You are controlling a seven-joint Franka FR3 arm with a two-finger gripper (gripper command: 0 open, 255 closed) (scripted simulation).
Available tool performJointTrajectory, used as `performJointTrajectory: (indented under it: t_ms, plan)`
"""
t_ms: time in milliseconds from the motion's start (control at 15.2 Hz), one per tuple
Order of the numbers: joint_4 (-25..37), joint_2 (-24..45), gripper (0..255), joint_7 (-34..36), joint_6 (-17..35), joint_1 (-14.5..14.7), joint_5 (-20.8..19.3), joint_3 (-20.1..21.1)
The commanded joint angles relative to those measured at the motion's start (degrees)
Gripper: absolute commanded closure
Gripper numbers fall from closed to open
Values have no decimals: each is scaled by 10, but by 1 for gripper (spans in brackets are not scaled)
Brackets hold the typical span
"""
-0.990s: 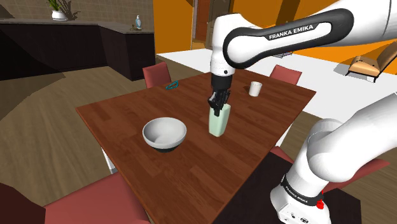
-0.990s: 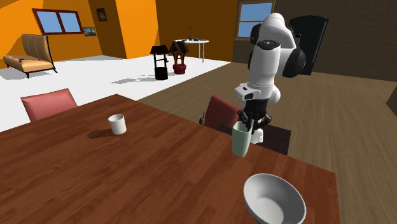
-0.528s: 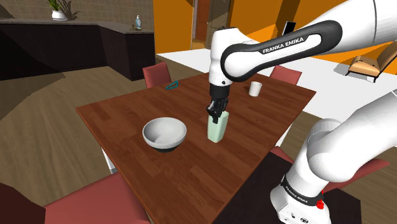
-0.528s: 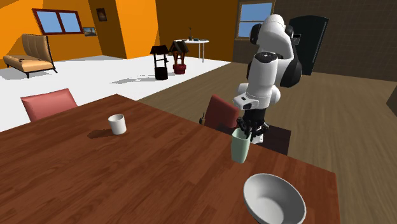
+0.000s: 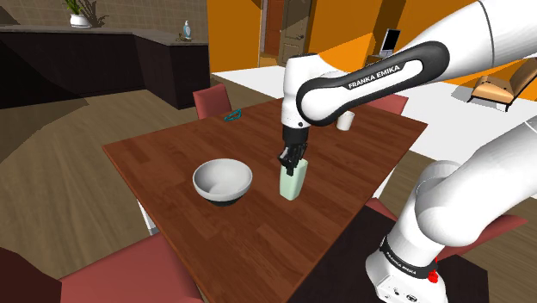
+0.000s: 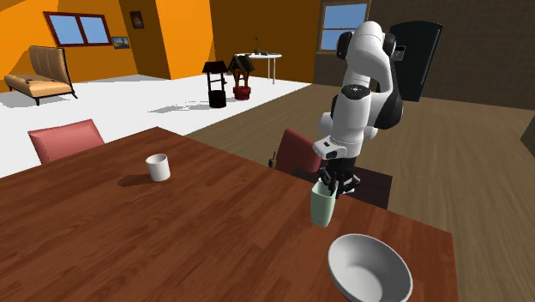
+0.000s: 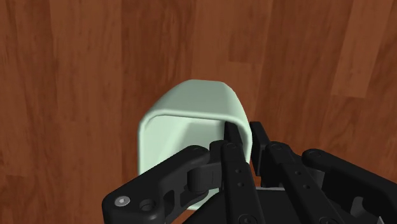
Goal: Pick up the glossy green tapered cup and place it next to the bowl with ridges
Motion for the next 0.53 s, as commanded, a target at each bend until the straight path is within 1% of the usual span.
performJointTrajectory:
  t_ms: [0, 264, 330, 462]
  plan:
    - [-1, 1, 255, 0, 3, 0, 0, 0]
    - [-1, 1, 255, 0, 3, 0, 0, 0]
    - [-1, 1, 0, 0, 3, 0, 0, 0]
    - [-1, 1, 0, 0, 3, 0, 0, 0]
